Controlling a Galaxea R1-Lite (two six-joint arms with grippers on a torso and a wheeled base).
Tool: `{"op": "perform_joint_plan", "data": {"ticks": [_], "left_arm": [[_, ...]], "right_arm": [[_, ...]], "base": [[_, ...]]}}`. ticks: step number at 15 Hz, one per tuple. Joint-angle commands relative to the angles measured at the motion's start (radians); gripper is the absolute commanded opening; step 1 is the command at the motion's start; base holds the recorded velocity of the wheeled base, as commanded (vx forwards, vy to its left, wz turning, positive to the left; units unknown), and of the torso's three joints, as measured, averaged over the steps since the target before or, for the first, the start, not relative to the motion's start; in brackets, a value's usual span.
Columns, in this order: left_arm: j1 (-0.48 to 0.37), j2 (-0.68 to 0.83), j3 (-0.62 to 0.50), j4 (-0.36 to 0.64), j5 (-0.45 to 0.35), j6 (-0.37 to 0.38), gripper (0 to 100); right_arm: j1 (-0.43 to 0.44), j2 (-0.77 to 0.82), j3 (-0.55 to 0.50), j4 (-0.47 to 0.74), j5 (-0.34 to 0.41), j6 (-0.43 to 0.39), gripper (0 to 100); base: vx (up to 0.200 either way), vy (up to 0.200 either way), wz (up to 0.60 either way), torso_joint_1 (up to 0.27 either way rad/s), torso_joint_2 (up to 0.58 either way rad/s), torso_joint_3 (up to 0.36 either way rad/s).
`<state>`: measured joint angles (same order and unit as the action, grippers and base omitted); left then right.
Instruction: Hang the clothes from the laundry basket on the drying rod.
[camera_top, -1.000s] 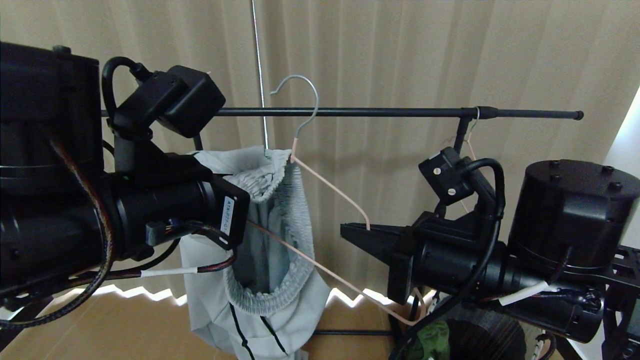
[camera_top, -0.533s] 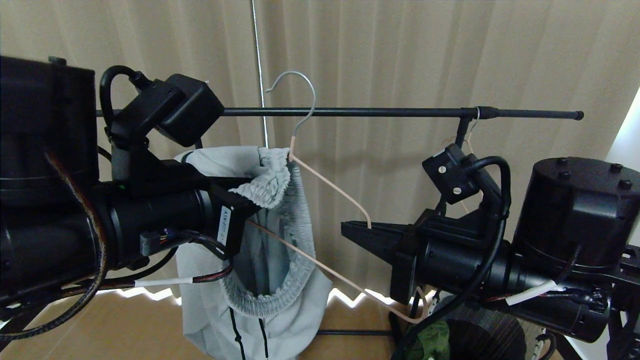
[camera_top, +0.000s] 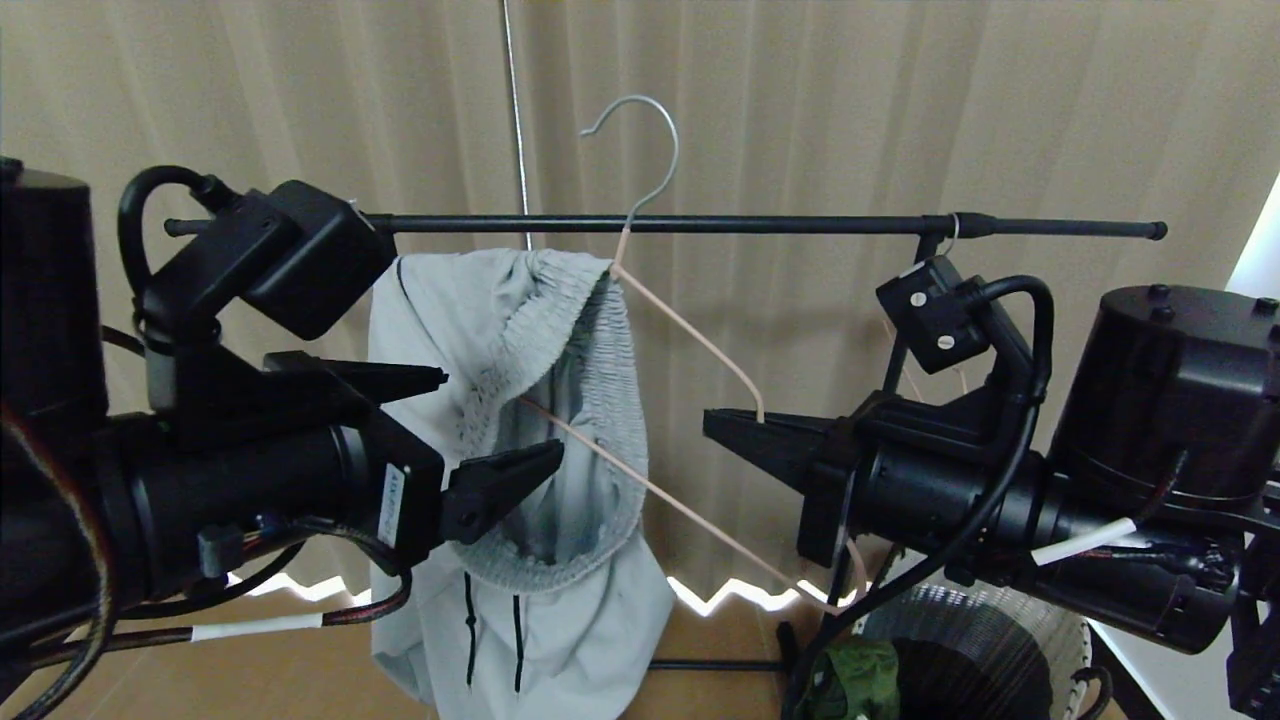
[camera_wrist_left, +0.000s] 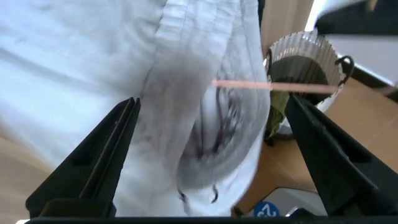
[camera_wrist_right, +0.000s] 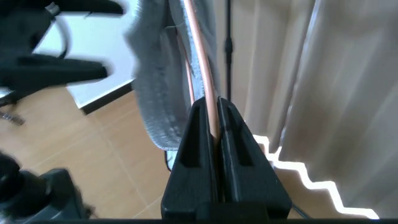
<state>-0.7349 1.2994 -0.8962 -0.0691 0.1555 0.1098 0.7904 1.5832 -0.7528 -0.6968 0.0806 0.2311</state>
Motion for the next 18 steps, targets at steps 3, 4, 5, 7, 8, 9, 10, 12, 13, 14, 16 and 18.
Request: {"op": "perform_joint_plan", "data": {"ticks": [3, 4, 5, 7, 8, 9, 10, 12, 13, 14, 16, 18], "left_arm": [[0.002, -0.100, 0.054, -0.004, 0.001, 0.037, 100], [0.008, -0.123, 0.056, -0.004, 0.001, 0.051, 100], [0.015, -0.137, 0.056, -0.006, -0.001, 0.071, 100], [0.072, -0.157, 0.036, -0.046, -0.068, 0.159, 100], [0.117, -0.150, 0.022, -0.078, -0.113, 0.192, 100], [0.164, -0.146, -0.003, -0.097, -0.145, 0.237, 100], [0.195, -0.140, -0.021, -0.097, -0.156, 0.286, 100], [0.221, -0.117, -0.013, -0.098, -0.197, 0.409, 100], [0.223, -0.109, -0.001, -0.098, -0.257, 0.452, 100], [0.224, -0.097, 0.002, -0.098, -0.324, 0.527, 100], [0.224, -0.057, -0.021, -0.100, -0.341, 0.648, 100], [0.235, 0.026, -0.070, -0.127, -0.346, 0.720, 100]], "right_arm": [[-0.045, -0.022, 0.006, 0.013, 0.001, -0.019, 0], [-0.062, -0.032, 0.009, 0.022, 0.005, -0.036, 0], [-0.080, -0.046, 0.009, 0.045, 0.011, -0.052, 0], [-0.126, -0.103, 0.001, 0.151, 0.064, -0.088, 0], [-0.143, -0.124, 0.001, 0.178, 0.099, -0.091, 0], [-0.157, -0.143, 0.003, 0.200, 0.126, -0.093, 0], [-0.168, -0.154, 0.003, 0.212, 0.142, -0.093, 0], [-0.169, -0.155, 0.001, 0.218, 0.163, -0.093, 0], [-0.169, -0.154, -0.002, 0.218, 0.179, -0.093, 0], [-0.169, -0.150, -0.005, 0.218, 0.202, -0.099, 0], [-0.177, -0.138, -0.017, 0.220, 0.231, -0.110, 0], [-0.180, -0.124, -0.039, 0.220, 0.257, -0.113, 0]], "base": [[0.000, 0.000, 0.00, 0.000, 0.00, 0.000], [0.000, 0.000, 0.00, 0.000, 0.00, 0.000], [0.000, 0.000, 0.00, 0.000, 0.00, 0.000], [0.000, 0.000, 0.00, 0.000, 0.00, 0.000], [0.000, 0.000, 0.00, 0.000, 0.00, 0.000], [0.000, 0.000, 0.00, 0.000, 0.00, 0.000], [0.000, 0.000, 0.00, 0.000, 0.00, 0.000], [0.000, 0.000, 0.00, 0.000, 0.00, 0.000], [0.000, 0.000, 0.00, 0.000, 0.00, 0.000], [0.000, 0.000, 0.00, 0.000, 0.00, 0.000], [0.000, 0.000, 0.00, 0.000, 0.00, 0.000], [0.000, 0.000, 0.00, 0.000, 0.00, 0.000]]}}
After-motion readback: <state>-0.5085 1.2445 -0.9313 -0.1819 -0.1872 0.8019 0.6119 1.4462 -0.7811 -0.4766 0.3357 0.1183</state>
